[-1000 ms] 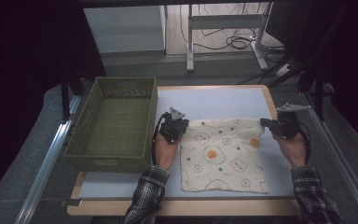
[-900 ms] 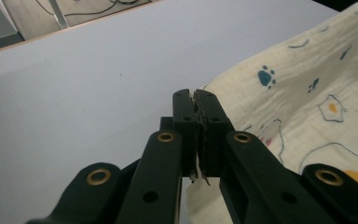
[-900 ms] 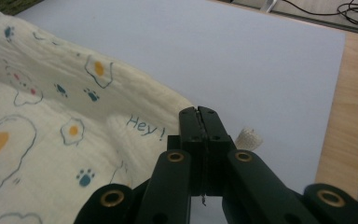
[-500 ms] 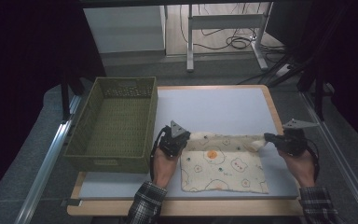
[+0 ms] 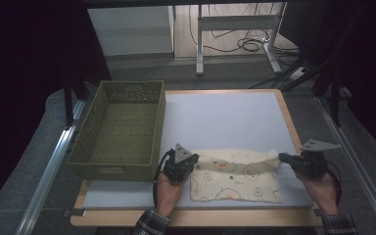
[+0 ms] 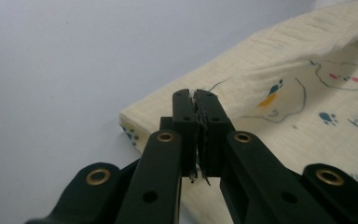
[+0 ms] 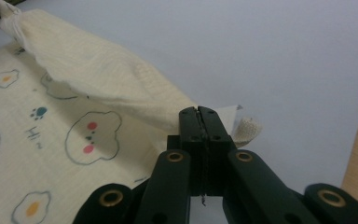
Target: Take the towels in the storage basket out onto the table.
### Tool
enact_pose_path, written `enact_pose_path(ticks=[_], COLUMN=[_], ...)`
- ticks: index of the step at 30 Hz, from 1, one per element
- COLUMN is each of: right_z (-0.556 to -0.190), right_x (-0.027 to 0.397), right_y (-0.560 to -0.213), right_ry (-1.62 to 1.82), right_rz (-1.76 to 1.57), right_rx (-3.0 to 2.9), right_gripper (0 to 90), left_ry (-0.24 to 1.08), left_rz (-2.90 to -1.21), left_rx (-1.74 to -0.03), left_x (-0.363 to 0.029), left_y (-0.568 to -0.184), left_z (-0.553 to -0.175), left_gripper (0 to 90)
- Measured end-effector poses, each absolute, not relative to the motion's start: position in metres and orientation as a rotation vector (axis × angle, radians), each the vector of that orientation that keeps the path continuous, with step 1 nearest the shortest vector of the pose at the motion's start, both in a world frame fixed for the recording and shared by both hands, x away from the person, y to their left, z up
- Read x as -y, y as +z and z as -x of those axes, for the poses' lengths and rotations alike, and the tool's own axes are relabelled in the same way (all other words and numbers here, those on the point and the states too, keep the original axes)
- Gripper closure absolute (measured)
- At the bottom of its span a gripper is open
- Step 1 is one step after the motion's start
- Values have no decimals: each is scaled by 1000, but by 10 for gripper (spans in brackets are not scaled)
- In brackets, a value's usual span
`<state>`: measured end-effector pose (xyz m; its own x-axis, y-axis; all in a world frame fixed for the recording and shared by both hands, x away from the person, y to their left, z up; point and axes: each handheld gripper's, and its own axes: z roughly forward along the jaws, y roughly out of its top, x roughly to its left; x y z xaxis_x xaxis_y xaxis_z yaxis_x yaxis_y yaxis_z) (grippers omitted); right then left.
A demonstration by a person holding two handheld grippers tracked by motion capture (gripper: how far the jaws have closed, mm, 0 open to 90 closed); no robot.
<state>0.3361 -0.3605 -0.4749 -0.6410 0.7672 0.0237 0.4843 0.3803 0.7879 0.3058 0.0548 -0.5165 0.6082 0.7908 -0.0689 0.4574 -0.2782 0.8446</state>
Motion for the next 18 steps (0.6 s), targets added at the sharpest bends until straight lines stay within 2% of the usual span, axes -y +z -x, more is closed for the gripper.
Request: enact_pose_path(ticks=[18], right_z=[-286], right_x=[361], right_y=[-487], right_ry=[1134], right_rz=[-1055], right_rx=[-2368], right_gripper=[898], left_ry=[400], left_rz=[-1913], left_rx=[-944], left_x=[-64], left_y=[-520], left_z=[-262], left_gripper=[874])
